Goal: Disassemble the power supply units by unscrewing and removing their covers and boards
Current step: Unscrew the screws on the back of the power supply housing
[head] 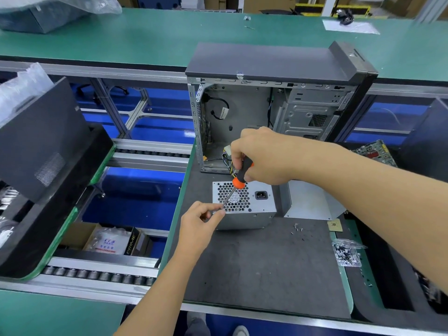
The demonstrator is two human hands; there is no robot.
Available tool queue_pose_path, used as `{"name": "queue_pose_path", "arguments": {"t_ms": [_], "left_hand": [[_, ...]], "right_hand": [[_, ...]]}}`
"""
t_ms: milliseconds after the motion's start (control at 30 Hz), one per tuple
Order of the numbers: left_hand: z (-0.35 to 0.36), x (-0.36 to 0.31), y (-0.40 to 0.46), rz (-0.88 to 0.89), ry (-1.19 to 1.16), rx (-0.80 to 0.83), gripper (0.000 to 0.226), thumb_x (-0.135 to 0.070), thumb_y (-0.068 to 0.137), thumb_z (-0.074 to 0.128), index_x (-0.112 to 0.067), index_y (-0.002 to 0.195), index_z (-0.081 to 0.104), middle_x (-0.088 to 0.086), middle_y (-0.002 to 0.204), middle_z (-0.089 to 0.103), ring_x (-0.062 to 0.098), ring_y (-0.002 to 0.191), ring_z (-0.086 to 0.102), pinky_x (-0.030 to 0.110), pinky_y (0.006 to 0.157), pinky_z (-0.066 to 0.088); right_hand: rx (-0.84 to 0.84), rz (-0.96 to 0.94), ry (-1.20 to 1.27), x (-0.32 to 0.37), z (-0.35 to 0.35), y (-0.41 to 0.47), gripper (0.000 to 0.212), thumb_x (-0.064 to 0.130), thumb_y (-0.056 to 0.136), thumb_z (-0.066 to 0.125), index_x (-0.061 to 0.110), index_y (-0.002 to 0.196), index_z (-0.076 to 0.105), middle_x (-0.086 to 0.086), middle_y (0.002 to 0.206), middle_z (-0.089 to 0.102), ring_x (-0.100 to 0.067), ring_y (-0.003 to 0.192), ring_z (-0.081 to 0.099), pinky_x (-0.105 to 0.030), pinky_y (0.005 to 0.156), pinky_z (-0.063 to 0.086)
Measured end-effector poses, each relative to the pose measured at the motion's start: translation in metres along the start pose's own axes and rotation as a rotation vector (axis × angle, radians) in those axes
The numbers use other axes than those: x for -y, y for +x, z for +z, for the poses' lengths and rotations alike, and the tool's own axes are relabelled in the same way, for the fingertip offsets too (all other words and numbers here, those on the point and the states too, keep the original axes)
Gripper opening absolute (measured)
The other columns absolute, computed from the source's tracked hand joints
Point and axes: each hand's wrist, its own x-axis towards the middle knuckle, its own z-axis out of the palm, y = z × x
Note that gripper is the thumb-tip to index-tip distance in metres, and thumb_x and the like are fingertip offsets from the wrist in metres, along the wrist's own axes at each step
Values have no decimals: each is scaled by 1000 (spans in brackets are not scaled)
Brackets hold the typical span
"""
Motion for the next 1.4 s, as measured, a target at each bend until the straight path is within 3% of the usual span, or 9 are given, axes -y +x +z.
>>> {"name": "queue_pose_path", "arguments": {"t_ms": [167, 400, 567, 667, 800, 900, 1167, 1300, 1400], "left_hand": [[-4, -6, 5, -62, 17, 36, 16, -19, 84, 81, -34, 82, 76, -9, 72, 49, 1, 62, 48, 13, 65, 43], [-6, -7, 11, -89, 86, 38, 13, -21, 82, 82, -29, 76, 73, -5, 75, 51, 0, 63, 47, 10, 61, 42], [-4, -5, 13, -134, 28, -23, 23, -31, 96, 65, -19, 78, 60, -14, 62, 51, 1, 56, 42, 15, 56, 39], [-3, -4, 17, -326, -312, -147, 29, -32, 102, 56, -14, 79, 54, -9, 65, 53, 6, 56, 42, 23, 55, 39], [-6, 0, 24, -654, -938, -183, 12, -15, 103, 55, -9, 94, 59, 2, 72, 59, 8, 56, 48, 19, 50, 40], [-6, 6, 23, -781, -1078, -177, 12, -7, 100, 51, -6, 90, 59, 6, 76, 60, 12, 62, 50, 21, 56, 40], [11, 12, 6, -875, -846, -165, 49, -62, 96, 52, -19, 73, 42, -4, 59, 33, 10, 47, 28, 22, 40, 21], [24, 7, -15, -825, -763, -2, 69, -85, 77, 48, -16, 74, 46, -4, 60, 27, 11, 49, 20, 25, 44, 15], [35, -1, -25, -775, -631, 147, 76, -83, 70, 56, -8, 79, 58, -3, 59, 22, 12, 49, 18, 27, 47, 12]], "right_hand": [[5, -17, 19, -5, -4, -3, 18, 18, 89, 67, 30, 99, 59, 5, 108, 46, -25, 109, 45, -40, 85, 48], [-4, -8, 42, -16, -7, -3, 18, 28, 88, 73, 30, 98, 58, 7, 100, 46, -18, 98, 47, -27, 64, 39], [-40, 28, 58, -29, -13, -7, 16, 30, 87, 72, 31, 96, 58, 15, 90, 44, -14, 90, 47, -26, 63, 38], [-35, 84, 85, -40, -16, -13, 16, 34, 85, 73, 31, 95, 61, 12, 91, 56, -11, 86, 53, -30, 67, 44], [-20, 147, 118, -54, -18, -22, 16, 39, 83, 74, 35, 89, 61, 12, 90, 59, -7, 81, 55, -29, 66, 45], [12, 172, 109, -61, -15, -27, 16, 39, 83, 75, 35, 85, 60, 15, 86, 58, -4, 76, 53, -27, 61, 40], [38, 212, 103, -69, -4, -29, 17, 42, 82, 75, 36, 85, 59, 10, 90, 57, -7, 77, 53, -31, 64, 42], [24, 199, 111, -70, -2, -29, 17, 41, 82, 75, 37, 84, 59, 13, 88, 56, -6, 77, 53, -30, 63, 41], [10, 196, 123, -70, -2, -29, 17, 44, 80, 76, 37, 83, 61, 10, 91, 58, -6, 79, 53, -31, 64, 43]]}}
